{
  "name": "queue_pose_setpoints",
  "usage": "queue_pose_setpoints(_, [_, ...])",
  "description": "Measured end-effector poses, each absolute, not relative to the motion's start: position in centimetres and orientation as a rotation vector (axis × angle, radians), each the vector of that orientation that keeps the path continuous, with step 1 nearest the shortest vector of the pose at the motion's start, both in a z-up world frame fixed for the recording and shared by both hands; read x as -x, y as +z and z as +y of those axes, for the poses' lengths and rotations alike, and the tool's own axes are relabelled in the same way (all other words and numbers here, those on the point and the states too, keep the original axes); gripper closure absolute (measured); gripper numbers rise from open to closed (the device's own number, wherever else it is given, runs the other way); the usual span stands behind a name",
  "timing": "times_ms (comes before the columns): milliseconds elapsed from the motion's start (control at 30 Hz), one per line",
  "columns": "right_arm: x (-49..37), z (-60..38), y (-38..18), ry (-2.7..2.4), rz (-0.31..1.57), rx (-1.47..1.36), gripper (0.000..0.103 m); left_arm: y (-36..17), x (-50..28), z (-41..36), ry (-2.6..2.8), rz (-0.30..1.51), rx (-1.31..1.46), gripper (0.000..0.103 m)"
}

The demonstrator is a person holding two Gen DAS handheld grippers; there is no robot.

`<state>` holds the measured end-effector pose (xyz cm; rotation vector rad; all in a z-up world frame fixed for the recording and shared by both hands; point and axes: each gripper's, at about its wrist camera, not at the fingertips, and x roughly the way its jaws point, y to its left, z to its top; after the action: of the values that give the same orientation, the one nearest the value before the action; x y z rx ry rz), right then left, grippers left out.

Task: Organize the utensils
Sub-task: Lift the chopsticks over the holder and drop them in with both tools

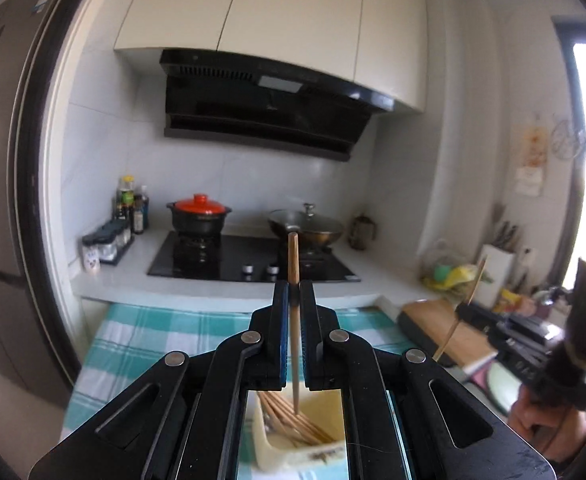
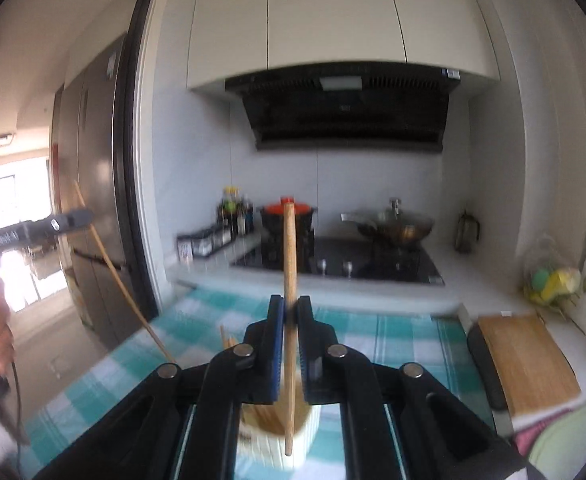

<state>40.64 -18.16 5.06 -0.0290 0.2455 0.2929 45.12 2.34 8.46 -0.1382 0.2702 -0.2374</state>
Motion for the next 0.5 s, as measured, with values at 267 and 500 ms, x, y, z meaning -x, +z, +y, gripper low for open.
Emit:
queue_pose_setpoints(267, [-49.1, -15.0, -0.8, 0.295, 0.365, 0.070, 0.096, 0.3, -53.2, 0.3, -0.207, 0.506, 0.105, 0.099])
queue_pose_setpoints(500, [-53.4, -13.6, -7.8, 0.316, 0.590, 0.088, 0.094, -5.0, -55.5, -0.5, -0.205, 0.655, 0.075, 0.097])
